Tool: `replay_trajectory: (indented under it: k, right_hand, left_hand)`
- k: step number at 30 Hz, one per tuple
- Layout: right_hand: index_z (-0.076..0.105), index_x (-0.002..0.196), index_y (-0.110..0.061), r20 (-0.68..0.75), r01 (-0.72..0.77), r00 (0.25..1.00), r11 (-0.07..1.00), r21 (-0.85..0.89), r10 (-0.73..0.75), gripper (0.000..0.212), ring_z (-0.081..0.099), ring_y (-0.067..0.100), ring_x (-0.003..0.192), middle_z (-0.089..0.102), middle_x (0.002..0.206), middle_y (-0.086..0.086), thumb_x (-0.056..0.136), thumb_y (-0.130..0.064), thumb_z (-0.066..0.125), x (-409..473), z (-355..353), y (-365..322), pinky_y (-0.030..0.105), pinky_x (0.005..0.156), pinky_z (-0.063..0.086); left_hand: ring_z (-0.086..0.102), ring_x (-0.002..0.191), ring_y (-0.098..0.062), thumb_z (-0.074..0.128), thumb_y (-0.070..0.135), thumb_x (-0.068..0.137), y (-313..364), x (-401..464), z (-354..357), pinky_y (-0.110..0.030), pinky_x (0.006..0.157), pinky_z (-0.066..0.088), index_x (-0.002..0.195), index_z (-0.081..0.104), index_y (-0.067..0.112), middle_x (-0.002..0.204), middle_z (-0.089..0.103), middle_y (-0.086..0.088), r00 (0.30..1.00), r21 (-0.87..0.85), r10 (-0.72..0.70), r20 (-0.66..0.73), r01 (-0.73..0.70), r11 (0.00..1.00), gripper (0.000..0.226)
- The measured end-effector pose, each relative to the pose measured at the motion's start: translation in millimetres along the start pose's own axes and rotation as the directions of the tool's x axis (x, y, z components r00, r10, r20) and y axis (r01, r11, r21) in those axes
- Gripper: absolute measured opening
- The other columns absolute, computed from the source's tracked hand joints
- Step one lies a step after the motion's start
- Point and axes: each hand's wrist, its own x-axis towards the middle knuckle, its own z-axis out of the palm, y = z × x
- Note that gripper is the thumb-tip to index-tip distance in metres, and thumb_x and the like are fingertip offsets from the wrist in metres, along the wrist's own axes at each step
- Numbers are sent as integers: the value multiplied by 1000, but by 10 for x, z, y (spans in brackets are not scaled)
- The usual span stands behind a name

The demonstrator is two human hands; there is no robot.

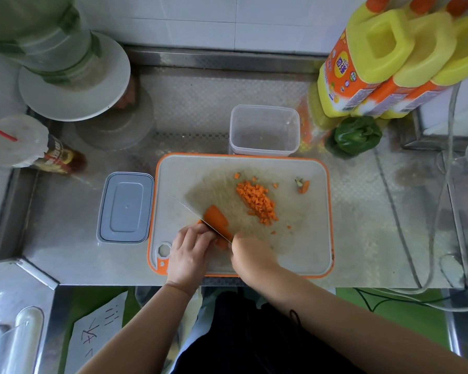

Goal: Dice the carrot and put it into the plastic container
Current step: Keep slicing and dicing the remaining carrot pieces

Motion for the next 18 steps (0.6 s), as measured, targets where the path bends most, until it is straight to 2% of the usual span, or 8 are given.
replay_trajectory:
  k: [4,5,8,13,16,18]
  right_hand:
    - [52,111,-3,19,8,1000,1000,22,-8,18,55,28,75,50,75,5,95,-7,46,-54,53,130,29,54,36]
    - [53,111,-4,23,-7,1000,1000,27,6,18,55,27,73,50,74,4,94,-6,47,-71,83,175,29,52,36]
    - [53,111,-7,32,-59,998,998,26,58,19,57,27,74,63,89,9,93,-3,49,-138,123,227,32,58,42]
    - [57,101,-7,22,-36,999,996,80,34,14,55,25,72,51,75,4,91,-2,48,-106,48,246,32,59,42]
    - [57,98,-8,-11,-14,1000,994,113,15,11,56,25,70,54,76,5,94,-11,48,-111,17,288,33,57,43]
    - [55,103,-7,-49,21,999,997,76,-17,13,52,26,69,55,80,7,93,-9,47,-161,24,271,32,58,41]
  left_hand:
    - [55,97,-30,57,20,95,-2,-10,-1,-38,88,47,102,61,17,105,61,-6,1000,2,3,2,-3,1000,9]
    - [55,98,-30,58,19,94,4,-10,-1,-38,88,47,102,61,17,105,62,-6,1000,7,1,3,-1,1000,9]
    - [55,98,-29,58,19,94,17,-3,-8,-37,87,47,101,63,16,104,63,-7,1000,20,1,7,-1,1000,9]
    - [56,95,-28,59,17,92,59,45,-77,-37,84,49,90,70,8,99,65,-8,1000,44,5,20,-6,999,15]
    - [54,95,-25,60,16,91,81,69,-136,-33,84,48,89,72,6,96,65,-9,999,60,33,31,-35,998,15]
    - [55,94,-25,58,19,92,67,78,-153,-32,82,47,88,71,6,94,65,-9,998,82,47,37,-50,995,20]
